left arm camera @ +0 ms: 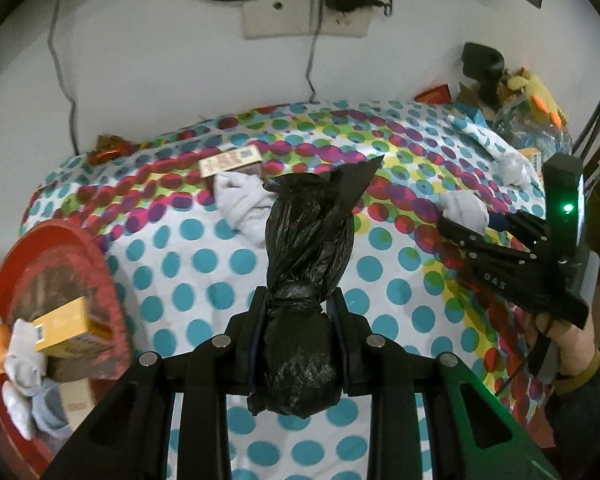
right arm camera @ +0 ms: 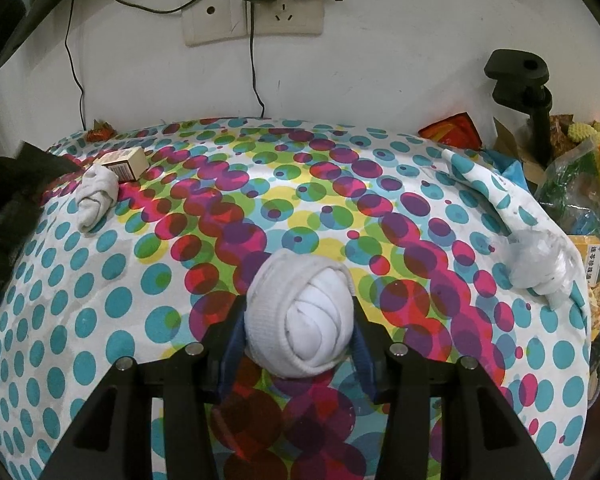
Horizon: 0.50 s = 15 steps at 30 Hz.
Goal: Organize objects
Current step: 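Carry the black bag with the left gripper over the red tray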
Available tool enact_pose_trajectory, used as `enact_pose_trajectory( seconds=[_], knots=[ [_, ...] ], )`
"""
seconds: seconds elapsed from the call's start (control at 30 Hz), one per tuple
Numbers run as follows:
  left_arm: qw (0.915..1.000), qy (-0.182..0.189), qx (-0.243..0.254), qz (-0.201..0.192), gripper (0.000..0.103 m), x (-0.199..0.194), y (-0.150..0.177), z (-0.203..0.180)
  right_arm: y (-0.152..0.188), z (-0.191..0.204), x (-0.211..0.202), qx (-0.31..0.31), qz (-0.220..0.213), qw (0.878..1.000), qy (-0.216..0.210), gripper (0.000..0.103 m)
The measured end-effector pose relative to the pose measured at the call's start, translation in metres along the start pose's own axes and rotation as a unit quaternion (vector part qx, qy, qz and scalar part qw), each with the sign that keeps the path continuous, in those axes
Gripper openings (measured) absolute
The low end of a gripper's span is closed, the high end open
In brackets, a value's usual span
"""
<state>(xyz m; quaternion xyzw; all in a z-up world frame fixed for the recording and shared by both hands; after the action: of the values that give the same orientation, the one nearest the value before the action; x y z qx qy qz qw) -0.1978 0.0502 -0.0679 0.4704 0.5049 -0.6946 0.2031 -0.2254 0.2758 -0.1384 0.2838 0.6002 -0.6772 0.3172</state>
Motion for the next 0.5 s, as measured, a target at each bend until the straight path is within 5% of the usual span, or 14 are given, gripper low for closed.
enact_pose_trajectory(
  seconds=[0.5],
  knots=[
    [0.9976,-0.048,-0.049,-0.009,0.026,-0.052,0.036,0.063,0.0,0.003,0.002,-0.007,0.001,1.0,0.007,0.048]
  ],
)
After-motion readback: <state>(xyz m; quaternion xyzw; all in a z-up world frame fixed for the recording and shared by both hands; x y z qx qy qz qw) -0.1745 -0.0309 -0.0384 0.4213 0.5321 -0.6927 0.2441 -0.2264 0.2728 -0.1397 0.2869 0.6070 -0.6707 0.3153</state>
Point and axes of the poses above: each gripper's, at about its wrist camera, not at the fingertips, and x roughly the way its jaws point, z to its left, y to its underside, the point moved 3 cm from there along x, roughly the way its jaws point, and after that the axes turned 10 degrees about x, right-handed, at the moved point
